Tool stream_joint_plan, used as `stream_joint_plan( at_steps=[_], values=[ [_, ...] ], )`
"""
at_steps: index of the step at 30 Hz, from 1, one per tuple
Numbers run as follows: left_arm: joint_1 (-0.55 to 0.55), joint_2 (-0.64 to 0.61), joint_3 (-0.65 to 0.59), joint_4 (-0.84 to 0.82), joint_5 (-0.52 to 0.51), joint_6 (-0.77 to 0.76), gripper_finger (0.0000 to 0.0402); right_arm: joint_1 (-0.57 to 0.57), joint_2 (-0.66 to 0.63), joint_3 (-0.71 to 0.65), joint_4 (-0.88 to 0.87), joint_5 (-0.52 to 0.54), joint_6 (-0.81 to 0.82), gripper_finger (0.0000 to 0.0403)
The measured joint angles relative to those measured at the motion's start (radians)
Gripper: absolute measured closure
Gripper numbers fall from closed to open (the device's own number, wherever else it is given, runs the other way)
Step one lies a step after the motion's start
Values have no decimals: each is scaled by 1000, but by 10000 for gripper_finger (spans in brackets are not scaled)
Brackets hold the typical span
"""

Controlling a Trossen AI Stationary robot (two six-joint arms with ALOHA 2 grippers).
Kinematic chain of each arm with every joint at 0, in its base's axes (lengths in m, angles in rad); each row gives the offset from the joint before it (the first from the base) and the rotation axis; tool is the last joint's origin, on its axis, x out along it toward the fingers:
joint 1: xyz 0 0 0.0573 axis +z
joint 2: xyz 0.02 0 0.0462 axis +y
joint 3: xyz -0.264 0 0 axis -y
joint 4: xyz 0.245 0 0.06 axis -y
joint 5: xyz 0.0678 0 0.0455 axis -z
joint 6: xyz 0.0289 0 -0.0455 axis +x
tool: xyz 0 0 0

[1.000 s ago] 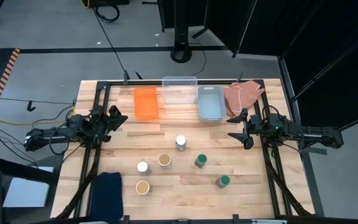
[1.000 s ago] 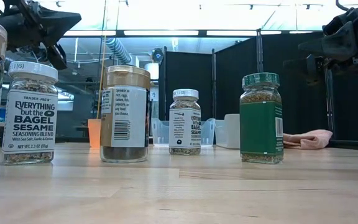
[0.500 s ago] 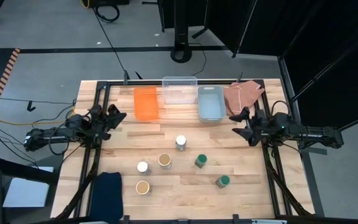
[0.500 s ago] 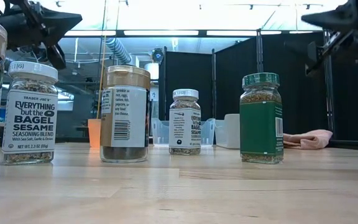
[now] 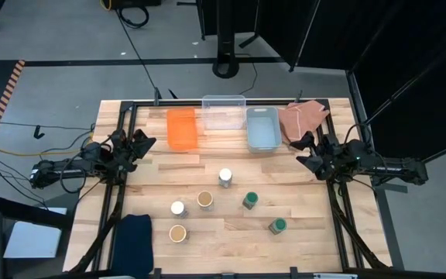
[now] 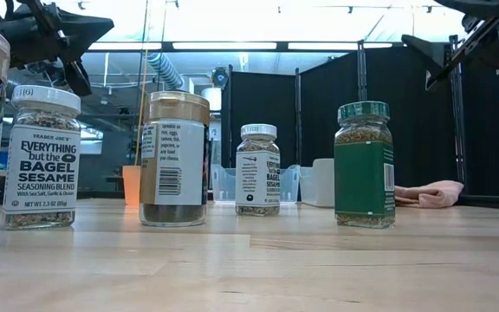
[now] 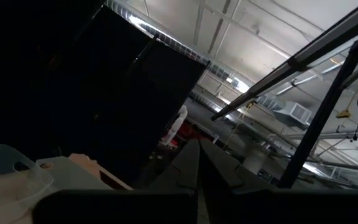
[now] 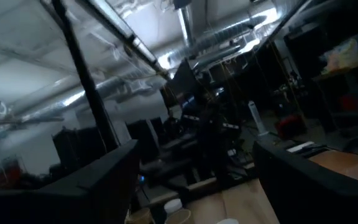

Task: Sort spices by type
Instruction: Put the top green seasoning bottle into the transparent bin

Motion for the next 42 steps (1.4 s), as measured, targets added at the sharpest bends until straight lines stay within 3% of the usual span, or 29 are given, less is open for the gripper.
stream_joint_plan(
  at_steps=[12, 17, 22, 25, 29, 32, 35, 42],
  values=[
    [0, 0, 0, -15, -57, -5, 386, -1, 1, 0, 6, 358, 2, 84],
    [0, 0, 0, -22, -57, -5, 386, 0, 1, 0, -14, 362, 11, 84],
    [0, 0, 0, -1, -46, -11, 386, 3, 2, 24, 104, 343, 109, 84],
    [0, 0, 0, 1, -42, -11, 386, 17, 4, 119, 105, 311, 106, 84],
    [0, 0, 0, 1, -40, -8, 386, 46, 66, 299, 76, 265, -77, 84],
    [0, 0, 0, 1, -40, -7, 386, 72, 148, 477, -45, 240, -275, 84],
    [0, 0, 0, 1, -40, -7, 386, 98, 258, 665, -296, 244, -408, 84],
    [0, 0, 0, -1, -37, -5, 386, 163, 582, 1021, -862, 273, -413, 72]
  ],
)
